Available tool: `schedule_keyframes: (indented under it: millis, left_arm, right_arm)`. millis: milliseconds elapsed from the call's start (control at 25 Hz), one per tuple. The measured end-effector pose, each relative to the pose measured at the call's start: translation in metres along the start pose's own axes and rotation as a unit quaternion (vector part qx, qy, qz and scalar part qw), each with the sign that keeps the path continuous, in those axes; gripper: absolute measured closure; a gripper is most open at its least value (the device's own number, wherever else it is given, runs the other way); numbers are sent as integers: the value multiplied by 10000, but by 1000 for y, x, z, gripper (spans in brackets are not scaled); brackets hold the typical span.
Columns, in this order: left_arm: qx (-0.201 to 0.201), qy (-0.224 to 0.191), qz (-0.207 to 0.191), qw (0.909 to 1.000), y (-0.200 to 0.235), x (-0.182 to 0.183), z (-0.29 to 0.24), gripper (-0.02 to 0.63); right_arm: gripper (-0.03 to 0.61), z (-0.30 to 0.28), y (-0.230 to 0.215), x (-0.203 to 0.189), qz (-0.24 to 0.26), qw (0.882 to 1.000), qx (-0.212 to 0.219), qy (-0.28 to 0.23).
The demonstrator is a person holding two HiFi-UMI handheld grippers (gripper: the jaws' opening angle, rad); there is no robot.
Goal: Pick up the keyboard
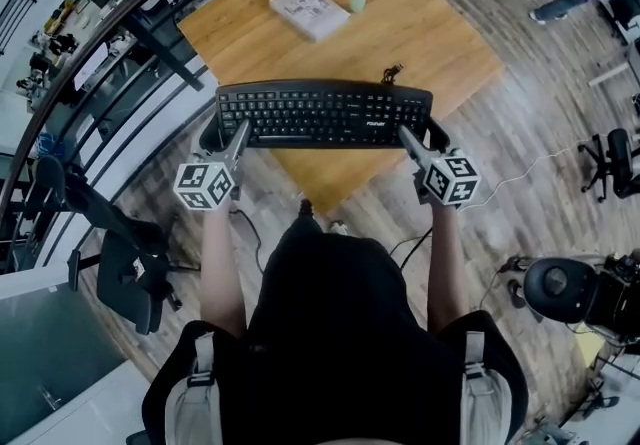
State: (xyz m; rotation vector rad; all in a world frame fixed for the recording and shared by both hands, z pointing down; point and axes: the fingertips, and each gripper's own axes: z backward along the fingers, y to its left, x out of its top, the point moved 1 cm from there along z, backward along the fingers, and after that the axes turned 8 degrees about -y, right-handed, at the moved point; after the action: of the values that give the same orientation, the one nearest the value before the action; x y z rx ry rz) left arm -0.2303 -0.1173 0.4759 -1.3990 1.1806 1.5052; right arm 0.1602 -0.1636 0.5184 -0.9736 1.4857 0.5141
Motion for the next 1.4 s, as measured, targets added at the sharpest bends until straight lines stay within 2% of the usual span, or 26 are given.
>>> schedule_keyframes:
  millis: [760, 1400]
  left_arm:
    - [155, -236, -166, 9995, -19, 18, 32, 339]
    - [234, -213, -24, 9995, -19, 10, 35, 339]
  right_arm:
    - [282, 22, 12, 9, 111, 9995, 141, -255]
    - [282, 21, 11, 8, 113, 9996, 206, -175]
